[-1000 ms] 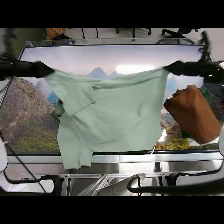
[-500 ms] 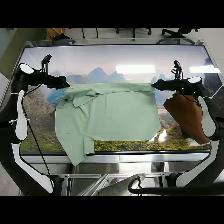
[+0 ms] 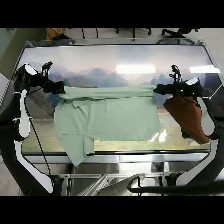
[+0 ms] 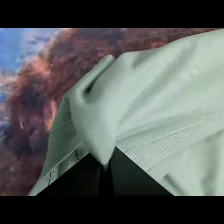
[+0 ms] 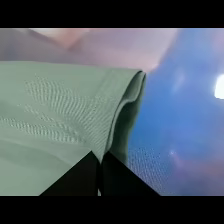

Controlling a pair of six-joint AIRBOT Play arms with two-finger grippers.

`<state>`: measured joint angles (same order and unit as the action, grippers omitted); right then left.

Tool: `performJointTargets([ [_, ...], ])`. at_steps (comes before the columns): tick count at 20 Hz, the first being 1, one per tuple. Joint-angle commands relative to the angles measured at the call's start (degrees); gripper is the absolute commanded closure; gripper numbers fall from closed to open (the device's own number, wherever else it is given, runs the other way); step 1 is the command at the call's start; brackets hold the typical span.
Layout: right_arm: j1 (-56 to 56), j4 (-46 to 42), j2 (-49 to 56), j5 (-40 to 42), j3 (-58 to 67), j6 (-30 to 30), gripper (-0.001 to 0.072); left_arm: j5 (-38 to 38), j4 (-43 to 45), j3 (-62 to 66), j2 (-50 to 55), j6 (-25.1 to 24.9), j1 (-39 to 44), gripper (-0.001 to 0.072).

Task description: Fold the shirts.

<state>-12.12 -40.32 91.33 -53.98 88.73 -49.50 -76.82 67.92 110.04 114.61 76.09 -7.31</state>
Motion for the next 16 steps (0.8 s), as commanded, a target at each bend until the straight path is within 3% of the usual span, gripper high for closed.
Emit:
performJointTargets([
  [1, 0.22, -1.09, 0.90, 0.44, -0.02, -0.42, 0.0693, 0.94, 1.60, -2.12, 0.22, 0.42, -0.04, 0.0693],
  [9, 0.81, -0.42, 1.05, -0.28, 0.00, 0.00, 0.0691, 1.49, 1.42, -4.59, 0.46, 0.42, 0.00, 0.0688],
  [10, 0.81, 0.04, 0.81, -1.29, 0.00, -0.02, 0.0633, 0.87, 1.33, -4.59, 0.28, 0.44, 0.00, 0.0536],
  [11, 0.79, -0.04, 0.22, -2.25, 0.02, -0.02, 0.0508, -0.92, 1.33, -3.93, 0.28, 0.52, 0.00, 0.0115],
  [12, 0.63, -0.02, -1.03, -3.34, 0.02, -0.04, 0.0455, -3.06, 1.42, -2.75, 0.33, 1.18, 0.00, 0.0005],
  [14, -0.28, -1.75, -5.22, -5.29, 0.02, -2.36, 0.0452, -8.59, 1.42, 1.46, 0.28, 3.08, -0.26, 0.0005],
  [16, -1.95, -8.57, -10.86, -7.82, -0.02, -9.38, 0.0327, -16.55, 1.51, 5.81, 0.11, 5.60, -1.40, 0.0005],
])
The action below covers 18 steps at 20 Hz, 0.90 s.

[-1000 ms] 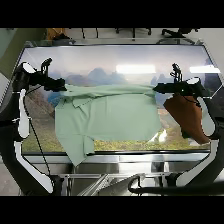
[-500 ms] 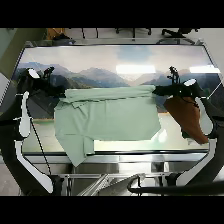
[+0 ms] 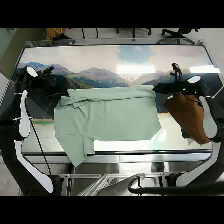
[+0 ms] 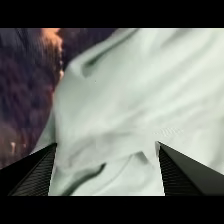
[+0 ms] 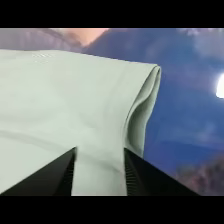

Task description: Fold the shirts.

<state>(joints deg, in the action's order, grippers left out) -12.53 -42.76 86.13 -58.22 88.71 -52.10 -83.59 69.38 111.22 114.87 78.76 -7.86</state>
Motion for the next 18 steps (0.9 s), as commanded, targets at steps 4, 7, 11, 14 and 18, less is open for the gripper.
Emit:
performJointTargets([
  [4, -5.88, -16.61, -15.78, -13.03, -7.48, -14.40, 0.0352, -16.13, -0.04, -7.76, -8.31, 5.29, -4.00, 0.0005],
  [7, -8.59, -16.63, -24.09, -13.68, -21.99, -14.36, 0.0346, -11.52, -0.02, -30.05, -20.46, 4.39, -6.56, 0.0006],
  [11, -10.25, -16.31, -31.50, -11.74, -37.07, -15.58, 0.0222, -6.14, -0.04, -54.93, -32.85, 4.04, -10.78, 0.0005],
  [14, -10.16, -13.60, -32.11, -9.11, -42.77, -15.19, 0.0180, 1.75, -0.07, -65.85, -37.66, 2.99, -13.60, 0.0005],
  [18, -10.14, -10.47, -31.80, -7.98, -46.34, -12.98, 0.0181, 12.15, -3.91, -70.71, -38.45, 0.20, -16.48, 0.0006],
])
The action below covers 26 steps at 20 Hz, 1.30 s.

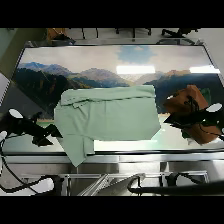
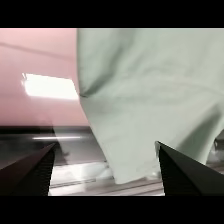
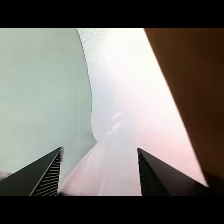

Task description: Fold the shirts.

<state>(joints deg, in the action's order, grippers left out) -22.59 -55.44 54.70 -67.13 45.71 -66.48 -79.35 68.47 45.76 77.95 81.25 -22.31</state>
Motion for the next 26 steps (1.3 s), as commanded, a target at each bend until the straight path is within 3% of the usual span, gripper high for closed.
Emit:
performJointTargets([
  [1, -0.11, 2.19, -0.26, 0.96, -3.78, 1.40, 0.0181, 8.07, -6.60, -6.16, -0.79, -4.02, -2.14, 0.0006],
  [4, -0.07, 3.13, 1.16, 1.20, -4.22, 3.30, 0.0181, 7.63, -14.51, -10.71, 0.92, -8.72, 0.20, 0.0006],
  [8, -0.04, 5.44, 5.01, 1.18, -4.24, 5.68, 0.0181, 7.85, -17.57, -14.19, 0.85, -10.54, 4.52, 0.0032],
  [10, -0.04, 8.07, 7.52, 1.11, -4.24, 8.31, 0.0181, 6.82, -17.49, -13.64, 0.85, -10.54, 4.81, 0.0407],
  [12, 0.13, 11.54, 9.62, 0.46, -4.24, 10.47, 0.0181, 4.28, -17.46, -12.11, 0.83, -10.54, 4.76, 0.0665],
  [15, 2.32, 14.05, 10.93, -2.25, -4.24, 12.79, 0.0194, -0.22, -17.46, -8.98, 0.70, -10.49, 4.76, 0.0692],
  [16, 2.95, 14.14, 10.93, -3.87, -4.24, 13.40, 0.0264, -1.31, -17.44, -7.89, 0.17, -10.34, 4.76, 0.0693],
  [18, 3.52, 14.73, 10.60, -7.32, -4.24, 14.01, 0.0661, -2.40, -17.25, -5.81, -2.38, -10.12, 4.76, 0.0693],
  [19, 3.48, 14.58, 10.05, -8.00, -4.22, 13.68, 0.0691, -3.13, -16.50, -4.70, -4.13, -9.25, 4.76, 0.0693],
  [26, 1.03, 0.96, 0.87, -7.96, -4.22, 1.46, 0.0692, -5.75, -0.83, -2.29, -18.62, -1.66, 4.76, 0.0694],
])
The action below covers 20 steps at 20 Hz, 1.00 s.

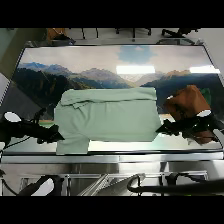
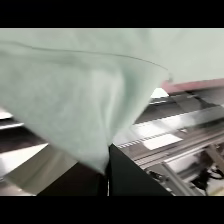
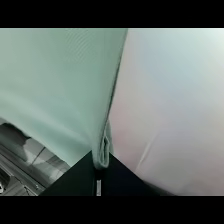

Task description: Fold the shirts.

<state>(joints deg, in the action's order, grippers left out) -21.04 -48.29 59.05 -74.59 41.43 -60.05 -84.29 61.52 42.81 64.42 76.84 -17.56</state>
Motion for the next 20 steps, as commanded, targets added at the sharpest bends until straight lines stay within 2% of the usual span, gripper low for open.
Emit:
performJointTargets([
  [1, -0.52, -5.68, -4.59, -0.46, 0.20, -4.92, 0.0692, -0.57, 5.73, 0.85, -6.19, 2.71, 0.02, 0.0693],
  [5, -0.24, 1.05, -5.42, 4.02, 7.21, -1.18, 0.0692, 1.11, 5.75, 11.08, -3.19, 2.64, 3.61, 0.0693],
  [9, 3.23, 10.60, 0.44, 11.34, 16.85, 4.90, 0.0692, 4.39, 5.99, 28.50, 9.29, 2.69, 10.88, 0.0693],
  [14, 10.16, 10.64, 14.27, 23.56, 28.70, 7.02, 0.0691, 5.92, 5.95, 49.83, 27.76, 4.20, 12.57, 0.0693],
  [20, 10.95, 11.08, 28.50, 24.44, 38.58, 7.63, 0.0691, 5.38, 6.01, 61.16, 45.05, 4.24, 13.46, 0.0693],
])
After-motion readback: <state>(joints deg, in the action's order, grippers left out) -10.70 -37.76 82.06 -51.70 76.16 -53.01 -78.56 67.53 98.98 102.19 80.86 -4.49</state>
